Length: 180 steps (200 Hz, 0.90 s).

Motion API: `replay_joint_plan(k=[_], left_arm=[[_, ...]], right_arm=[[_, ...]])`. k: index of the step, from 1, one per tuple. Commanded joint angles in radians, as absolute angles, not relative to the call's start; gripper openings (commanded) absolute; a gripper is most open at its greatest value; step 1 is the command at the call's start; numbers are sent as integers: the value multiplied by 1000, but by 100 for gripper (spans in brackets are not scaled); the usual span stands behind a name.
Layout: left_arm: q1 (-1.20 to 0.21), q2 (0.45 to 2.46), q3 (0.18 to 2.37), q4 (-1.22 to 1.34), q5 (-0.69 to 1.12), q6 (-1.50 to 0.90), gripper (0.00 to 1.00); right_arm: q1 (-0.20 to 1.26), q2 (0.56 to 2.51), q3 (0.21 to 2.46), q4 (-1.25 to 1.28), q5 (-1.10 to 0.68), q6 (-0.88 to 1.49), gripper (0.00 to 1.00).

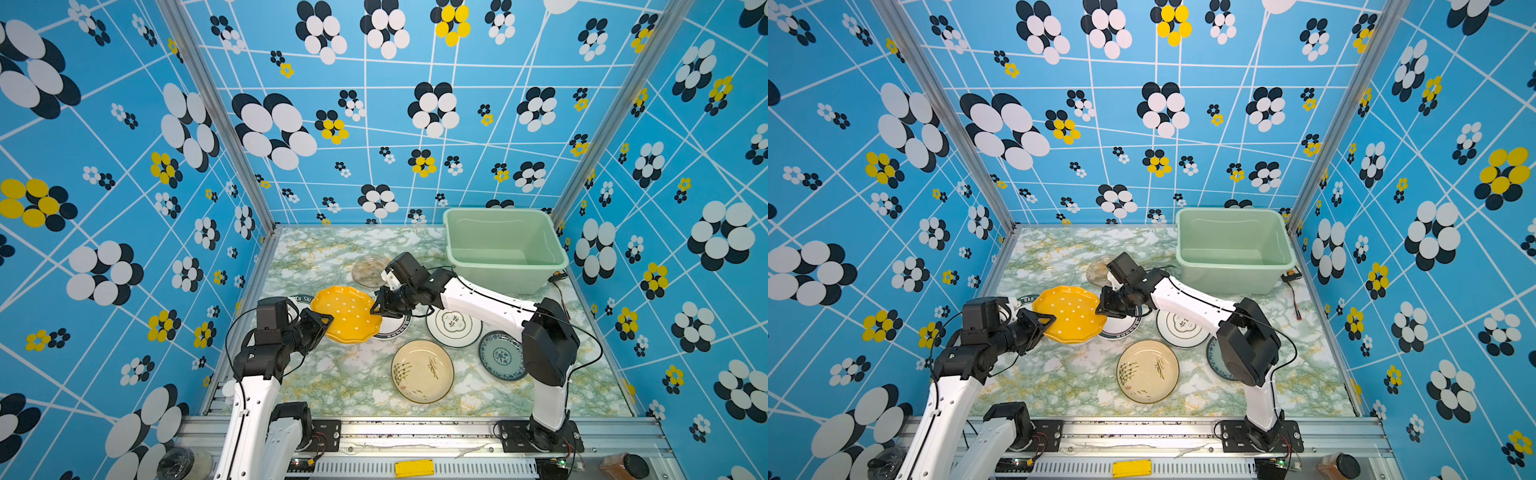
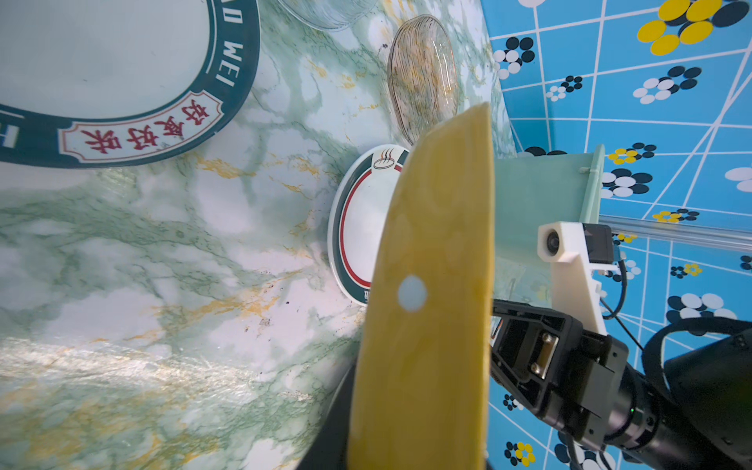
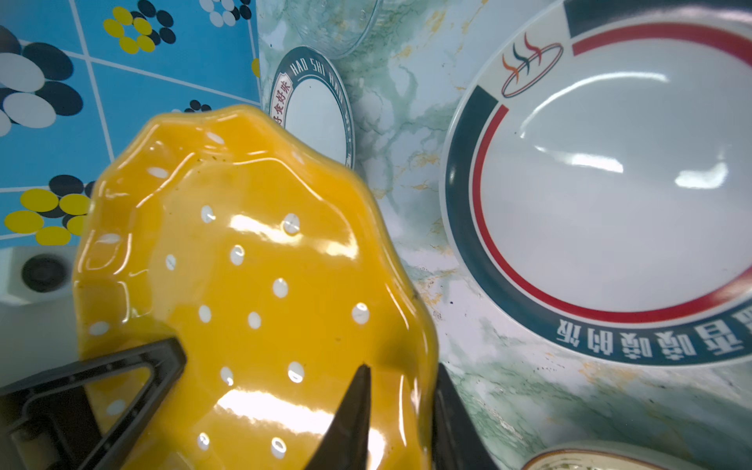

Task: Place the plates into the plastic bin on the countertop
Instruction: Place the plate in the plastic bin.

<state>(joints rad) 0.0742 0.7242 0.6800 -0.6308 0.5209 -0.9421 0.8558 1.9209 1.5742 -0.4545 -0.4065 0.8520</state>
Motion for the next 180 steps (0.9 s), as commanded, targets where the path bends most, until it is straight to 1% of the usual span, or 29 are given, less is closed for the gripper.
replay_joint_plan(k=[1,39,61,88,105,136,180], left_arm=[[60,703,672,-563,597,-959,0],[52,699,697,-488,624,-1023,0],[40,705,717,-449,639,-1053,0],[-4,725,749,-400,659,-1073,0],[-56,748,779,-379,658,-1077,0],[-194,820,855,-322,631,-1071,0],[-373,936,978,-252,635,-1041,0]], right_arm=[[849,1818,1554,-337,-448,871,42],[810,1757,1512,-334,-442,863,59],[779,1695,1490,-367,-425,836,63],[721,1589,1449,-411,-431,808,64],[679,1513,1427,-467,-437,781,65],[594,1350,1348,-546,-431,749,70],[450,1164,1244,-627,-501,737,75]])
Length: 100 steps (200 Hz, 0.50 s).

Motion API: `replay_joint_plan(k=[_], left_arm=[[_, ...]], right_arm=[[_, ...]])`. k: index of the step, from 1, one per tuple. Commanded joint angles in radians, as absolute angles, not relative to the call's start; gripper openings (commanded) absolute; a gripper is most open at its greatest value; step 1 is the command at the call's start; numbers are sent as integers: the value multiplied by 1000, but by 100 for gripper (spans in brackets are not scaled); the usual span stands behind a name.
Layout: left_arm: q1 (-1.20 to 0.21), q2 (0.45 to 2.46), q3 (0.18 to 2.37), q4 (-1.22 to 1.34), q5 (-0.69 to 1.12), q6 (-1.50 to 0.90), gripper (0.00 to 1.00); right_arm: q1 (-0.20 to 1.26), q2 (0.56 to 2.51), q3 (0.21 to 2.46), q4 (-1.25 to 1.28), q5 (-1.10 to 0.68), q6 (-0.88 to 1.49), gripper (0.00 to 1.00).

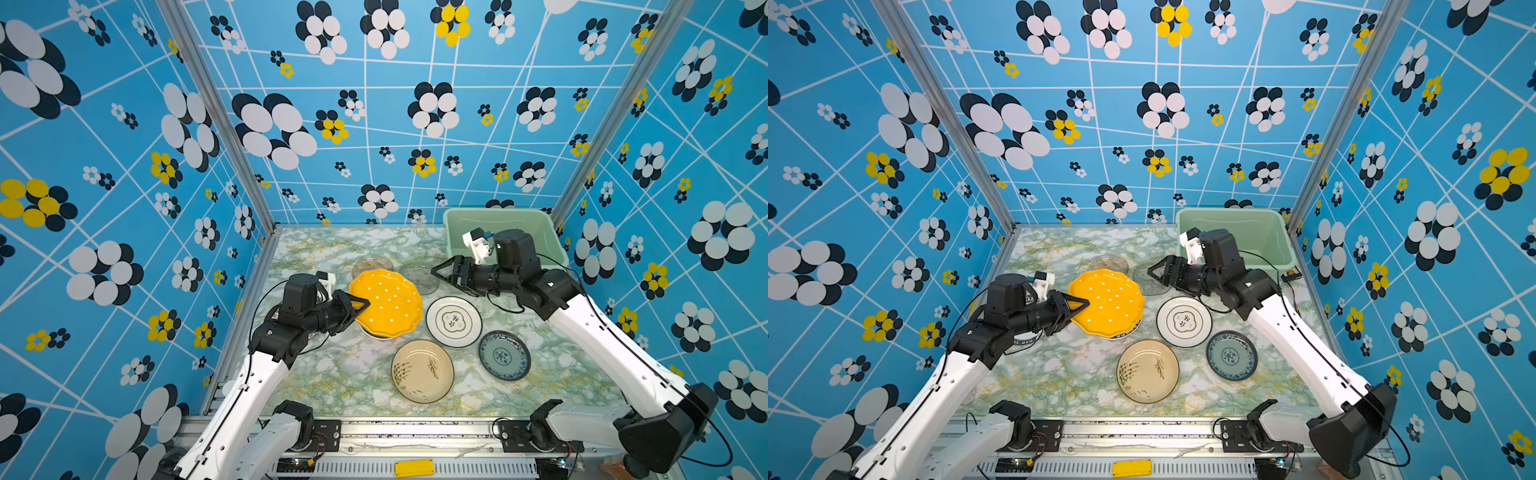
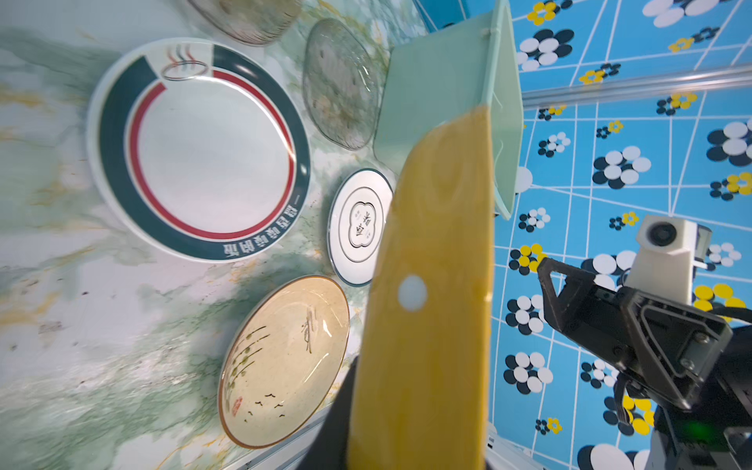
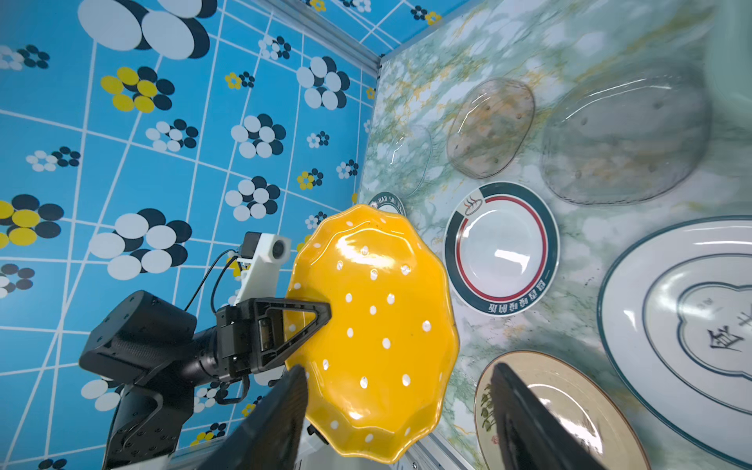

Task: Place the plates into the plastic bin on the countertop
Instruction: Place the plate in the plastic bin.

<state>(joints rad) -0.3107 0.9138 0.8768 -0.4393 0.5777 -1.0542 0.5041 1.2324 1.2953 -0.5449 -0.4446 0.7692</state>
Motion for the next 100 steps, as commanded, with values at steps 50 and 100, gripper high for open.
replay_joint_plan(k=[50,100], left_arm=[[-491,1042,1042,-101,676,-1105,0],[-561,1099,1038,63,643,-1210,0]], right_arm=[[383,1072,1157,-601,-613,766,74],[384,1014,1036,-415,-669,886,63]])
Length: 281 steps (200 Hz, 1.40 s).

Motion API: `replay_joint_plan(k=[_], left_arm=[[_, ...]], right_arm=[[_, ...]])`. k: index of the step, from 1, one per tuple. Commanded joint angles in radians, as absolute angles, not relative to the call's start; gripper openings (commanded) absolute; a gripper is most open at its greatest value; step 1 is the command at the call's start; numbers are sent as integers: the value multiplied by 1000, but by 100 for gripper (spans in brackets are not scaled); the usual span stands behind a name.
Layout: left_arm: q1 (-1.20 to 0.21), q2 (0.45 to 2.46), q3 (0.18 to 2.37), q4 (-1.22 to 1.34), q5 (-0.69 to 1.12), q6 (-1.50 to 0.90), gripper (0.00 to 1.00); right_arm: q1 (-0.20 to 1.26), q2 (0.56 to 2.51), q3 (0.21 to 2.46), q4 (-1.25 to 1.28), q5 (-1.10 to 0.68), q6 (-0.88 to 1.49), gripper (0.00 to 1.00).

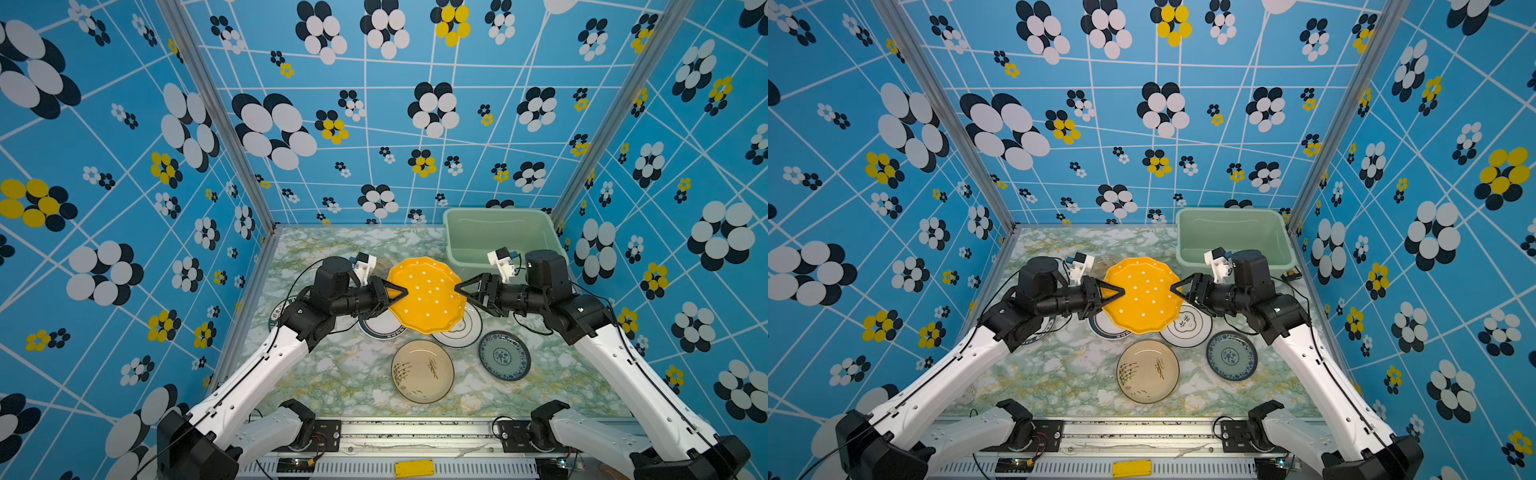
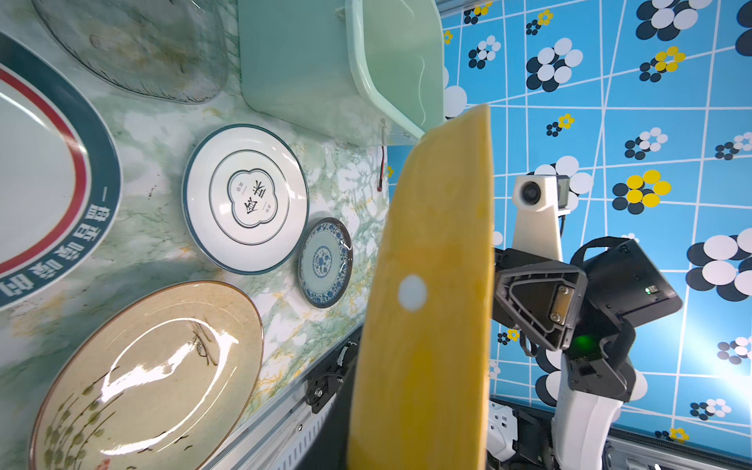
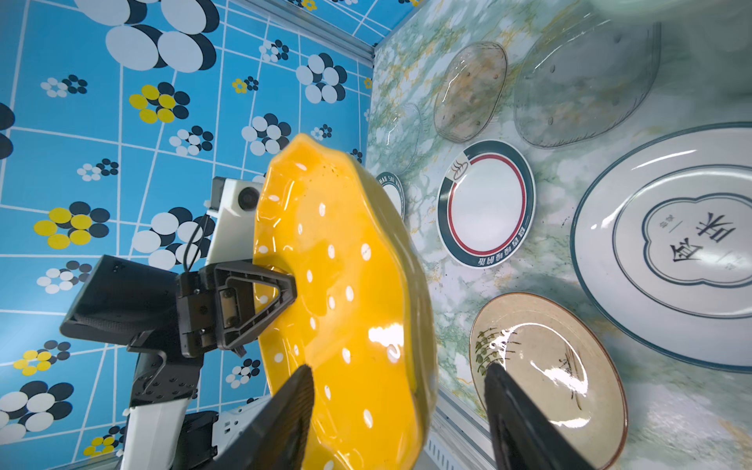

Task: Place the plates into the plastic bin on the countertop
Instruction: Place the plate in the plastic bin.

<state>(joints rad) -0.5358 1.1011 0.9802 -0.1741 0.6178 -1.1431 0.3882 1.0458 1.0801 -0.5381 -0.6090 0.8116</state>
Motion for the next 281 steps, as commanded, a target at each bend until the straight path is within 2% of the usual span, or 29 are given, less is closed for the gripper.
replay_joint_plan(k=[1,76,147,166,182,211,241,281], left_arm=[[-562,1100,1038,64,643,-1211,0],[-620,1148,1004,170,601,-1319,0],[-632,1192,1043,131,608,-1336,0],[-632,1189,1063,76,592,-1312,20],[-630,1178,1082,12,570,-1274,49],[-618,1147,1115,-116,513,-1183,83],[-562,1120,1128,-220,456,-1128,94],[-467,1082,1123,-326,386,-1049,95]], right_arm=[[384,1013,1034,-412,-670,889,63],[383,994,965,-195,-715,1012,33],[383,971,988,-220,-665,1022,0],[383,975,1020,-282,-621,1012,0],[379,981,1051,-328,-577,1015,0],[360,1019,1126,-373,-525,1020,0],[297,1101,1227,-412,-515,1006,0],[139,1254,1416,-502,-534,923,0]])
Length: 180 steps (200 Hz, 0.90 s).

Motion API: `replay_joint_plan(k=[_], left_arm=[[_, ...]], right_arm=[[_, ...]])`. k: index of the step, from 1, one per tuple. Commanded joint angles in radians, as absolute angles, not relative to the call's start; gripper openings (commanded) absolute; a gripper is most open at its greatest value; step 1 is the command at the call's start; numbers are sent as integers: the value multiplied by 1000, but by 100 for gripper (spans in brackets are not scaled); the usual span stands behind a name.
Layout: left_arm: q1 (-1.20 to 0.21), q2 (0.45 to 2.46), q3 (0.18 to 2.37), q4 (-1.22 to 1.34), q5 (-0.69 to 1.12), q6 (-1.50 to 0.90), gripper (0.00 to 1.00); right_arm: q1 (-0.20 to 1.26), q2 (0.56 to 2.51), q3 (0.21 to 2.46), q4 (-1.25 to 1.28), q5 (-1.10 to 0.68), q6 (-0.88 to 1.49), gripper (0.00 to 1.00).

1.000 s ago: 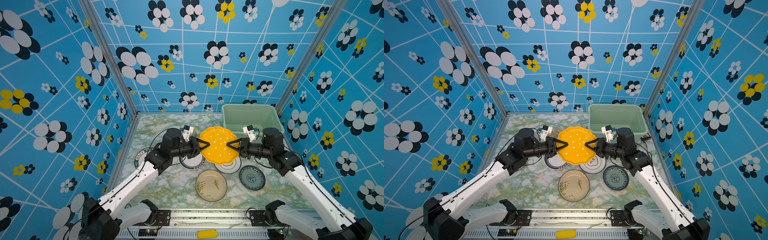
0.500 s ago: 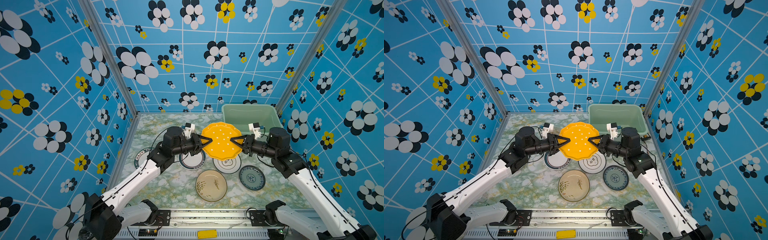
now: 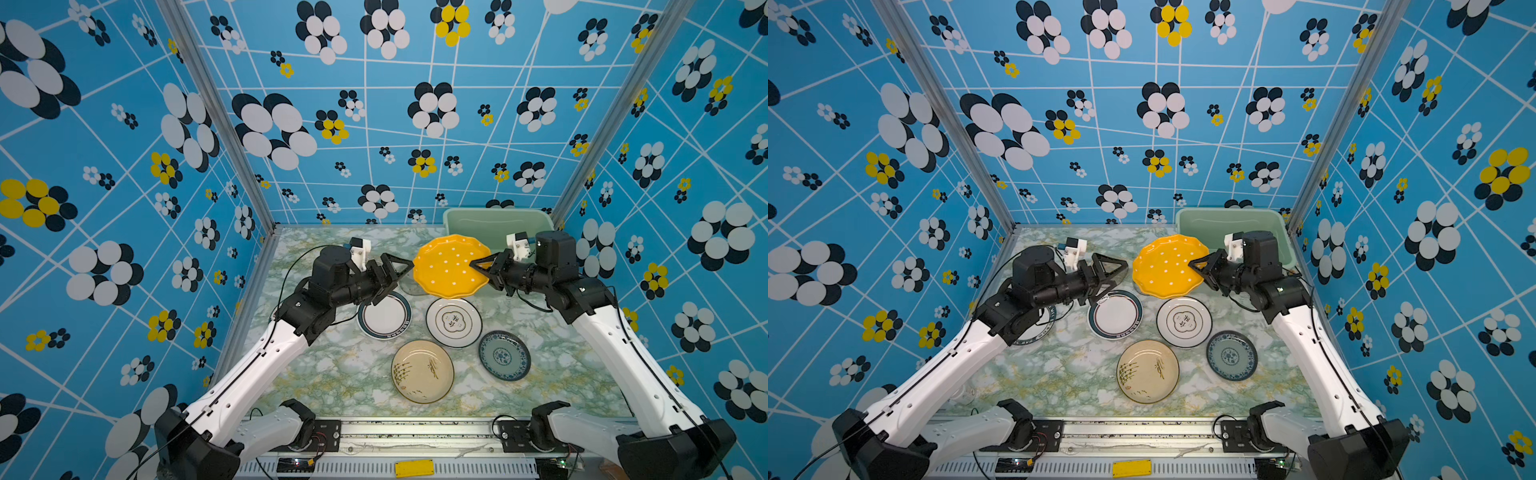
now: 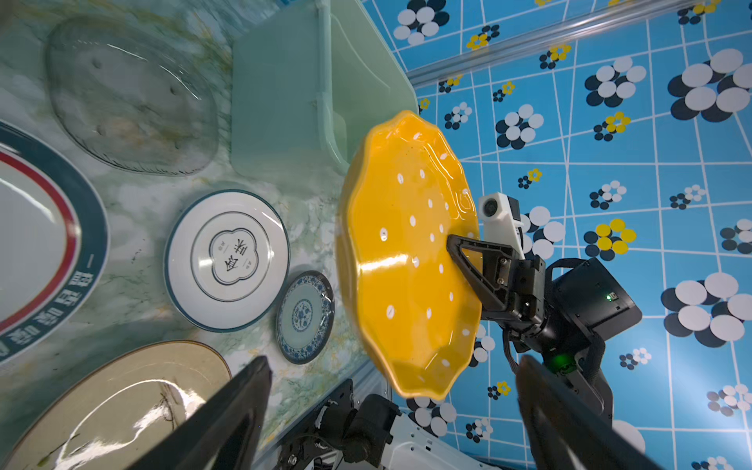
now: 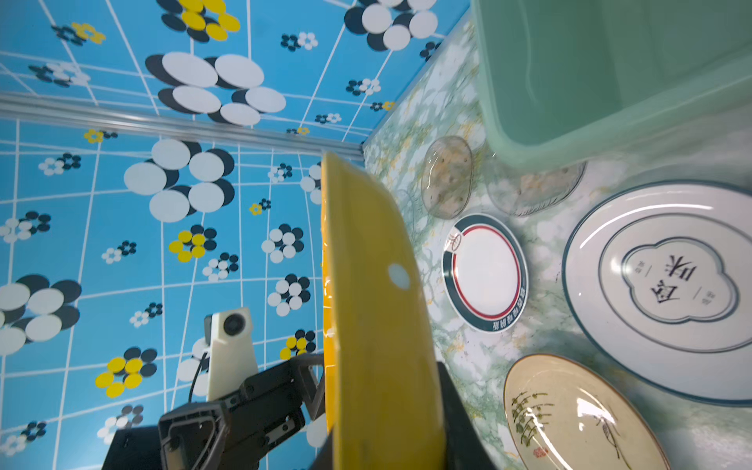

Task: Place the plates into the plastic bin on the countertop
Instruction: Place the plate in the plastic bin.

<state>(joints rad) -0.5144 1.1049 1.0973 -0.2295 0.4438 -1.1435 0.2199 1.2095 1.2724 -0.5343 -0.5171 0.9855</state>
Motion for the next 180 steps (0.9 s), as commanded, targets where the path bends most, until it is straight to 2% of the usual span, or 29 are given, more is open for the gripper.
replay_joint_plan(k=[1,27,58,110,180], left_arm=[[-465,1082,1123,-329,386,-1047,95],[-437,1109,1168,-373,403,-964,95],[-438,1175,1263,-436,427,-858,95],[-438,1237,1340,-483,411,-759,95],[-438,1264,1323,-465,396,-769,95]], right_arm=[[132,1260,1423,-504,-536,922,0],[11,1383,1561,-576,-558,838,0],[-62,1515,1728,-684,-526,713,0],[-78,1681,1882,-795,-430,544,0],[-78,1865,1979,-786,-403,494,0]])
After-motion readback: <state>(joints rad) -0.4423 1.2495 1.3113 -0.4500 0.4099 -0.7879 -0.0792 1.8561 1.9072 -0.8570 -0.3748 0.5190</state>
